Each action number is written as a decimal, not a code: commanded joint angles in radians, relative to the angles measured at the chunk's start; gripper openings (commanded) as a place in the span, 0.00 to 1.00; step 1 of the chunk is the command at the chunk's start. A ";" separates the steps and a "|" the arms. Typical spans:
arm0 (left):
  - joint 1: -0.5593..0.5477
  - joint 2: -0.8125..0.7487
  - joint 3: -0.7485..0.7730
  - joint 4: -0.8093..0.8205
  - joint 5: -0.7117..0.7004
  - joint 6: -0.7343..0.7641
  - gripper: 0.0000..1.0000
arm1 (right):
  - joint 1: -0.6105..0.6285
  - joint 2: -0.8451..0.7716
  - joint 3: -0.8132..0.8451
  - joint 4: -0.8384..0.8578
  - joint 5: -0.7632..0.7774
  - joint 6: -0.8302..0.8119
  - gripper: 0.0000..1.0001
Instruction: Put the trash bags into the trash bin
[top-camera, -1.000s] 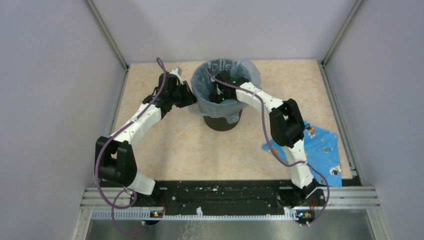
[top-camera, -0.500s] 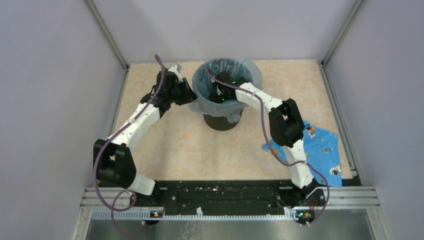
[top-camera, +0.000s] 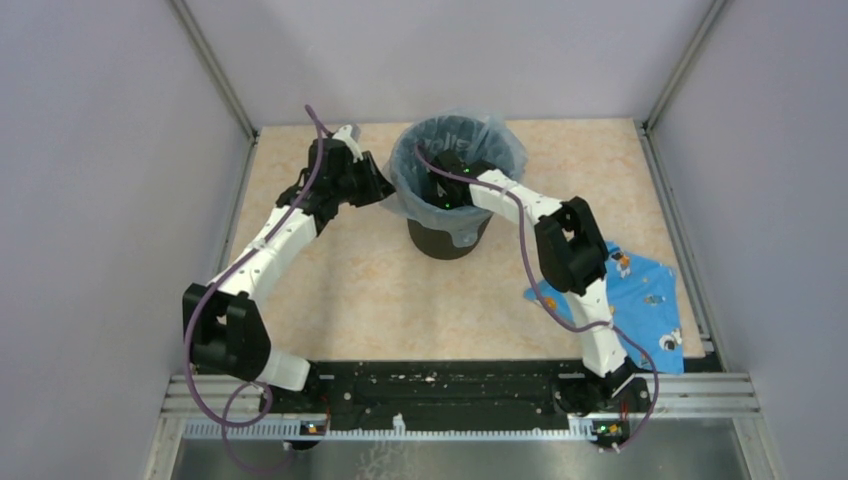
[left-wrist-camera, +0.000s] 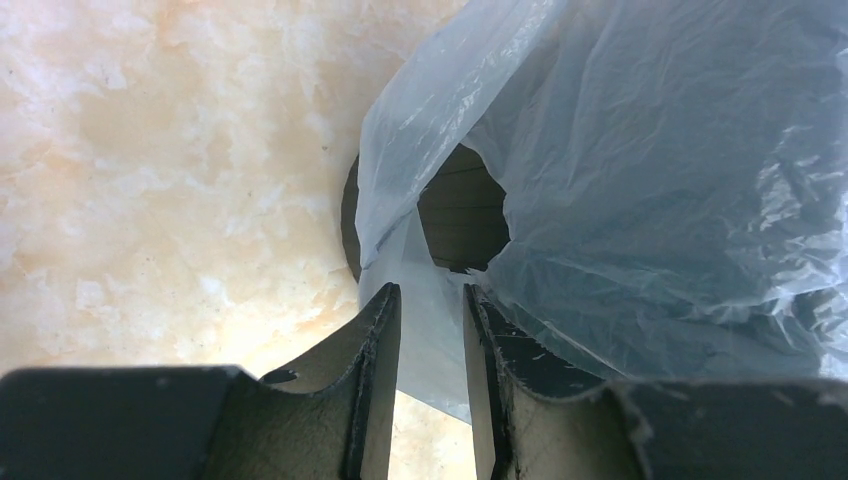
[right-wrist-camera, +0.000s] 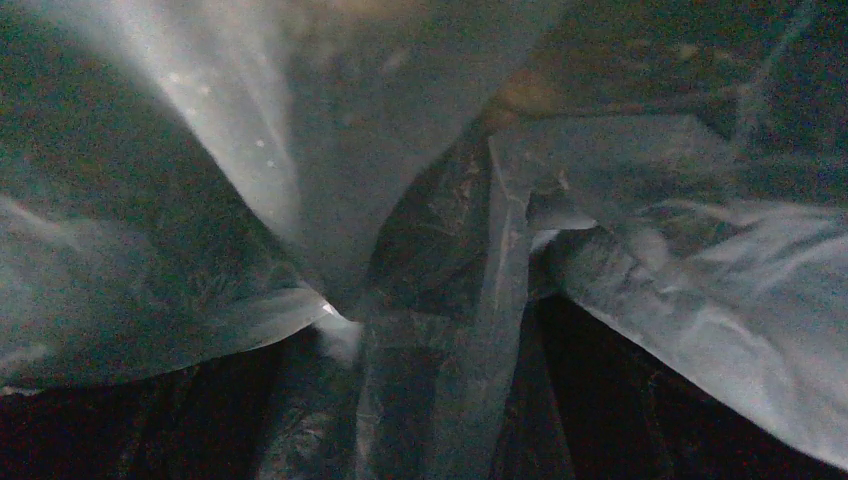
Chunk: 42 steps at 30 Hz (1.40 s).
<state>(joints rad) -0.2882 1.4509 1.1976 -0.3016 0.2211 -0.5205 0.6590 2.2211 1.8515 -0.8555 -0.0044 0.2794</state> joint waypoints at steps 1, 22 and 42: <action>0.009 -0.037 0.010 0.024 0.021 0.017 0.36 | 0.007 0.016 0.064 -0.032 0.039 0.009 0.96; 0.041 -0.059 -0.026 0.032 0.045 0.021 0.36 | 0.027 0.012 0.170 -0.097 0.038 0.036 0.97; 0.043 -0.062 -0.023 0.022 0.038 0.027 0.36 | 0.022 -0.060 0.133 -0.086 0.036 0.044 0.94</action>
<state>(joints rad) -0.2501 1.4170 1.1744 -0.3004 0.2539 -0.5098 0.6765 2.2333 1.9839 -0.9432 0.0227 0.3176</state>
